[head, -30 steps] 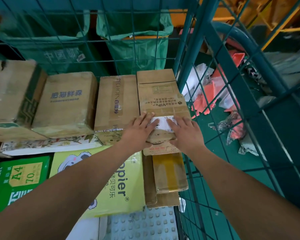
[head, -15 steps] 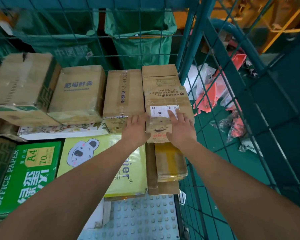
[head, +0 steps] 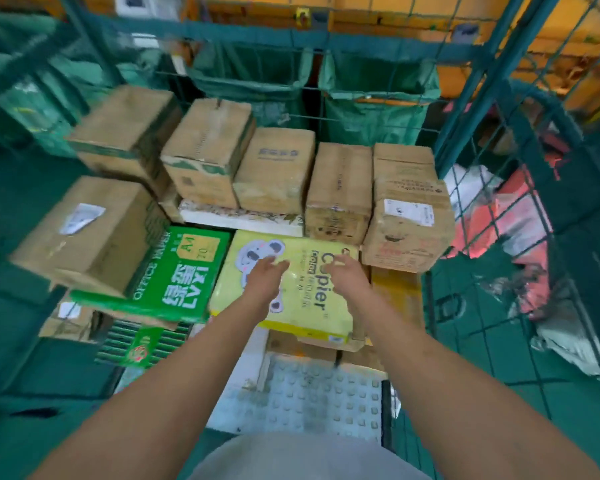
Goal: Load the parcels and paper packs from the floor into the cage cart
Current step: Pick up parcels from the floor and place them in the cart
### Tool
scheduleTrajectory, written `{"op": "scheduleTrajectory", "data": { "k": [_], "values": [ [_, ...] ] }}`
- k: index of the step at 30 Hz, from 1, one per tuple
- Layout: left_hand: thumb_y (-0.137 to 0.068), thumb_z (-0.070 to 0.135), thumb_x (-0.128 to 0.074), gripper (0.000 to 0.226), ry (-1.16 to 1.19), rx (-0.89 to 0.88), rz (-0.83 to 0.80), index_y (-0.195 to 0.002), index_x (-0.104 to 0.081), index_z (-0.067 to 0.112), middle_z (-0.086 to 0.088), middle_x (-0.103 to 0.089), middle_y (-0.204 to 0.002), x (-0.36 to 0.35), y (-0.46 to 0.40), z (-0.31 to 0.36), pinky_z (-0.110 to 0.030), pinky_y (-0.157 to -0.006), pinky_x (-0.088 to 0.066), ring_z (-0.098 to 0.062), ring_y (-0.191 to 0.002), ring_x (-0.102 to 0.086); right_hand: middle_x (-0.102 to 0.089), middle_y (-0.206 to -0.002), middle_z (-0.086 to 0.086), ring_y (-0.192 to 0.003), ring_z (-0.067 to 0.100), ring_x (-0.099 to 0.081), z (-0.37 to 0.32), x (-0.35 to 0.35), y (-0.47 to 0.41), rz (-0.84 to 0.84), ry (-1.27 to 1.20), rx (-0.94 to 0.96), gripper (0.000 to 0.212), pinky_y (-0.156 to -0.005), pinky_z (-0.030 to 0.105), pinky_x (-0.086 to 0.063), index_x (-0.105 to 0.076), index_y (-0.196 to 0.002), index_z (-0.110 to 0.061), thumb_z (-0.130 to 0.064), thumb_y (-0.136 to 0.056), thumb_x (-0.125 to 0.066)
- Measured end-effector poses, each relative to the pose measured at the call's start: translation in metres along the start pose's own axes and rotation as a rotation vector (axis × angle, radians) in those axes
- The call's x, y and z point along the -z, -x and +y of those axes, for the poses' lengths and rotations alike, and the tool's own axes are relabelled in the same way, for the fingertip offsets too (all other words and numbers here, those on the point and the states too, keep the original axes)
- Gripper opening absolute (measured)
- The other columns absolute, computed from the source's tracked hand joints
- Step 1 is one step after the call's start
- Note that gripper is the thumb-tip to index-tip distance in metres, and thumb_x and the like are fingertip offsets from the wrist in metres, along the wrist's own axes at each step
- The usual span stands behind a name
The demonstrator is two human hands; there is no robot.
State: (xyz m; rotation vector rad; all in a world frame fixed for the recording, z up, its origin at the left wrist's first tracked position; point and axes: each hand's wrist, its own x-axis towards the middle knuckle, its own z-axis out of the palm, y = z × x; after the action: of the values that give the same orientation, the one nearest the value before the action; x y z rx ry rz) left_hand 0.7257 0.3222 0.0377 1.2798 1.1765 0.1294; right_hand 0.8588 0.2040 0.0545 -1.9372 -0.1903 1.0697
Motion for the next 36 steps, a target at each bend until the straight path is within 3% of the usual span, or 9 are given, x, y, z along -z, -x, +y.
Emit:
{"op": "scheduleTrajectory", "data": {
  "k": [2, 4, 6, 10, 14, 17, 23, 29, 36],
  "values": [
    [-0.105, 0.031, -0.057, 0.016, 0.101, 0.025, 0.027, -0.12, -0.056, 0.025, -0.005, -0.052, -0.115, 0.038, 0.025, -0.023, -0.041, -0.095, -0.044, -0.025, -0.104, -0.054, -0.058, -0.134, 0.009, -0.106, 0.023, -0.055, 0.01, -0.034, 0.015, -0.022, -0.029, 0.004, 0.041, -0.087, 0.038, -0.047, -0.053, -0.143, -0.008, -0.018, -0.103, -0.056],
    [-0.106, 0.03, -0.057, 0.037, 0.188, 0.058, 0.074, -0.14, -0.054, 0.018, -0.011, -0.054, -0.132, 0.072, 0.045, -0.052, -0.044, -0.1, -0.046, -0.031, -0.123, -0.055, -0.061, -0.123, 0.014, -0.103, 0.025, -0.055, 0.022, -0.071, 0.031, -0.063, -0.068, -0.027, 0.038, -0.094, 0.044, -0.049, -0.057, -0.137, -0.005, -0.016, -0.101, -0.057],
    [-0.106, 0.03, -0.056, 0.044, 0.305, 0.114, 0.123, -0.146, -0.05, 0.014, -0.01, -0.055, -0.128, 0.114, 0.067, -0.081, -0.045, -0.103, -0.046, -0.028, -0.119, -0.056, -0.06, -0.115, 0.011, -0.102, 0.026, -0.056, 0.029, -0.116, 0.049, -0.135, -0.049, -0.05, 0.033, -0.099, 0.047, -0.05, -0.061, -0.132, -0.007, -0.016, -0.1, -0.059],
    [-0.107, 0.03, -0.055, 0.039, 0.476, 0.159, 0.243, -0.142, -0.053, 0.016, -0.005, -0.056, -0.128, 0.195, 0.105, -0.146, -0.039, -0.094, -0.046, -0.023, -0.114, -0.058, -0.057, -0.103, 0.011, -0.081, 0.022, -0.056, 0.037, -0.214, 0.09, -0.275, 0.023, -0.12, 0.022, -0.07, 0.031, -0.048, -0.065, -0.121, -0.01, -0.017, -0.102, -0.057],
    [-0.107, 0.011, -0.048, 0.024, 0.659, 0.215, 0.366, -0.128, -0.059, 0.012, -0.009, -0.057, -0.123, 0.266, 0.142, -0.208, -0.031, -0.081, -0.042, -0.022, -0.103, -0.056, -0.064, -0.112, 0.026, -0.075, 0.016, -0.058, 0.051, -0.306, 0.134, -0.362, 0.133, -0.158, 0.024, -0.063, 0.026, -0.043, -0.065, -0.122, -0.007, -0.02, -0.103, -0.058],
    [-0.105, 0.025, -0.052, 0.013, 0.74, 0.262, 0.496, -0.104, -0.065, 0.025, 0.002, -0.059, -0.1, 0.313, 0.181, -0.25, -0.03, -0.076, -0.042, -0.016, -0.09, -0.056, -0.06, -0.096, 0.011, -0.077, 0.018, -0.056, 0.066, -0.368, 0.172, -0.455, 0.248, -0.169, 0.009, -0.064, 0.026, -0.041, -0.062, -0.094, -0.016, -0.015, -0.101, -0.058],
    [-0.105, 0.031, -0.053, 0.017, 0.92, 0.27, 0.729, -0.088, -0.053, 0.027, 0.008, -0.048, -0.088, 0.382, 0.267, -0.331, -0.027, -0.065, -0.036, -0.01, -0.073, -0.044, -0.057, -0.084, 0.001, -0.066, 0.013, -0.053, 0.105, -0.479, 0.245, -0.656, 0.549, -0.103, 0.017, -0.058, 0.023, -0.028, -0.056, -0.085, -0.022, -0.015, -0.101, -0.055],
    [-0.105, 0.036, -0.053, 0.027, 1.126, 0.335, 0.97, -0.08, -0.048, 0.025, 0.008, -0.041, -0.073, 0.409, 0.34, -0.411, -0.028, -0.061, -0.031, -0.012, -0.066, -0.039, -0.068, -0.112, 0.003, -0.096, 0.02, -0.065, 0.148, -0.567, 0.31, -0.894, 0.832, -0.062, 0.008, -0.074, 0.028, -0.046, -0.062, -0.106, -0.022, -0.027, -0.103, -0.058],
    [-0.105, 0.035, -0.053, 0.018, 1.385, 0.389, 1.247, -0.091, -0.055, 0.024, 0.004, -0.043, -0.079, 0.41, 0.405, -0.477, -0.029, -0.066, -0.037, -0.013, -0.071, -0.042, -0.07, -0.119, 0.004, -0.096, 0.018, -0.065, 0.189, -0.635, 0.381, -1.107, 1.144, 0.04, 0.006, -0.075, 0.028, -0.046, -0.061, -0.101, -0.025, -0.029, -0.103, -0.056]
  ]
}}
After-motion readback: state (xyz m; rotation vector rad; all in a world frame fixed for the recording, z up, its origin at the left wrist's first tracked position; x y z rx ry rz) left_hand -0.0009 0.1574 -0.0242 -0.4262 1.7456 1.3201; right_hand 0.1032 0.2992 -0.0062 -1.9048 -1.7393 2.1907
